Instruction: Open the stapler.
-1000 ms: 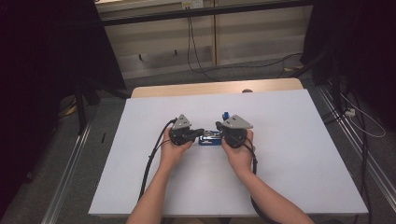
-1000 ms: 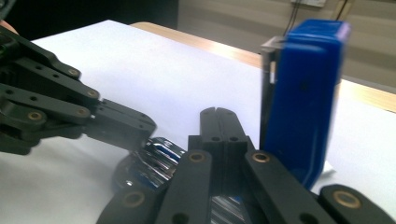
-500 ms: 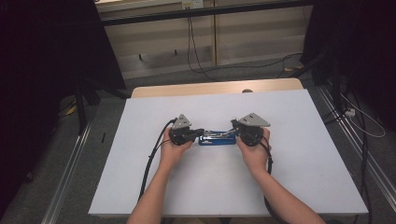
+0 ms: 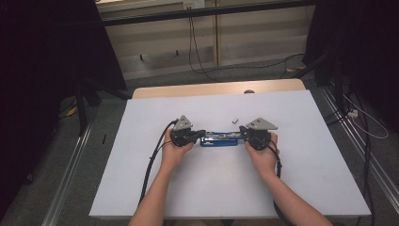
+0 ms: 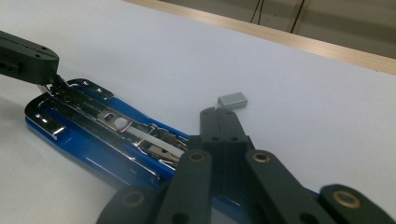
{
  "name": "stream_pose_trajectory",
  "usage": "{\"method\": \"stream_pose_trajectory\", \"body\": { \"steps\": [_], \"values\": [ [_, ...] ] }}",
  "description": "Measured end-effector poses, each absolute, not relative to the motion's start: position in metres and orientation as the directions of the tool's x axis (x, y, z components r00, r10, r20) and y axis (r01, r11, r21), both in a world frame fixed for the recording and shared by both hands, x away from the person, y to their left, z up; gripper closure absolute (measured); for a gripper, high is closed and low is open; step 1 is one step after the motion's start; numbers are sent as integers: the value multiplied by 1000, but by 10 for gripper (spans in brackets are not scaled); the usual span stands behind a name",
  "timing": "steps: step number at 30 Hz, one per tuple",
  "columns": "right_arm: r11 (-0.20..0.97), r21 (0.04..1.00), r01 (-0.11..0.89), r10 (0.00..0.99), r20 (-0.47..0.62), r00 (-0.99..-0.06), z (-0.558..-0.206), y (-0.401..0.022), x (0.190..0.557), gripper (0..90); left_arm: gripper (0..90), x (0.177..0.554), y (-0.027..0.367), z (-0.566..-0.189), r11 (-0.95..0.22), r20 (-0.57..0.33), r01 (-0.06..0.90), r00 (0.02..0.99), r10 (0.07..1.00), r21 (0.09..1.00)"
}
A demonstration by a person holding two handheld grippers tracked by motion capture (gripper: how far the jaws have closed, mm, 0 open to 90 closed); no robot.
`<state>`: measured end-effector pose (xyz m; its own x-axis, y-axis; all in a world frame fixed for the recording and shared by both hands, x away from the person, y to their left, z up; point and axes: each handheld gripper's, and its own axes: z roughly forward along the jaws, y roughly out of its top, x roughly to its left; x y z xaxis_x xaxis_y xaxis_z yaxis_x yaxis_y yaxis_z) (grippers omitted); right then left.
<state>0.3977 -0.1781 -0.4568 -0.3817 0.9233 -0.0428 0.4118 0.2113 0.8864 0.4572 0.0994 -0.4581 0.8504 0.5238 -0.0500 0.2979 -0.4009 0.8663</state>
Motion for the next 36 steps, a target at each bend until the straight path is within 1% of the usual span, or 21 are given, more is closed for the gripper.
{"method": "stream_pose_trajectory", "body": {
  "steps": [8,11,13,14,23,25,26,27,28,30,31,32,33,34,35,36],
  "values": [
    [230,873,430,914,-42,-404,-454,-176,401,900,900,456,99,-458,-407,-32,286,849,528,867],
    [239,868,434,910,-44,-413,-453,-175,402,900,900,455,99,-457,-393,-37,284,846,531,875],
    [249,864,438,907,-49,-418,-453,-174,403,900,900,455,101,-454,-359,-67,296,844,532,885],
    [252,862,441,906,-49,-421,-453,-173,403,900,897,455,101,-452,-364,-63,295,845,531,884],
    [248,855,455,905,-36,-425,-450,-169,408,900,740,451,106,-445,-319,-115,332,831,545,888],
    [247,855,456,903,-33,-428,-447,-168,410,900,693,450,108,-443,-313,-122,338,827,548,888],
    [248,855,455,903,-34,-428,-445,-167,412,884,679,449,109,-442,-310,-124,339,827,548,888],
    [248,854,456,905,-36,-425,-443,-167,413,811,659,448,110,-440,-307,-125,340,825,552,889],
    [252,855,454,907,-44,-420,-441,-166,414,795,634,447,110,-440,-306,-126,342,823,554,889],
    [254,855,453,905,-45,-423,-438,-166,417,797,597,446,111,-438,-312,-117,339,822,558,888],
    [255,854,454,905,-46,-423,-436,-166,418,781,563,445,111,-438,-317,-116,343,819,562,884],
    [254,853,456,906,-45,-421,-434,-166,420,745,518,444,110,-438,-317,-120,349,817,565,882],
    [249,851,463,910,-41,-414,-433,-167,421,683,484,444,111,-438,-321,-122,354,815,567,878],
    [239,849,472,913,-31,-407,-431,-168,423,660,467,444,111,-438,-322,-123,359,812,571,876],
    [228,850,474,916,-23,-400,-429,-169,424,642,434,444,111,-437,-321,-125,367,805,580,873],
    [221,851,476,919,-18,-393,-428,-170,426,604,398,444,112,-437,-318,-130,378,797,589,870]
  ]
}}
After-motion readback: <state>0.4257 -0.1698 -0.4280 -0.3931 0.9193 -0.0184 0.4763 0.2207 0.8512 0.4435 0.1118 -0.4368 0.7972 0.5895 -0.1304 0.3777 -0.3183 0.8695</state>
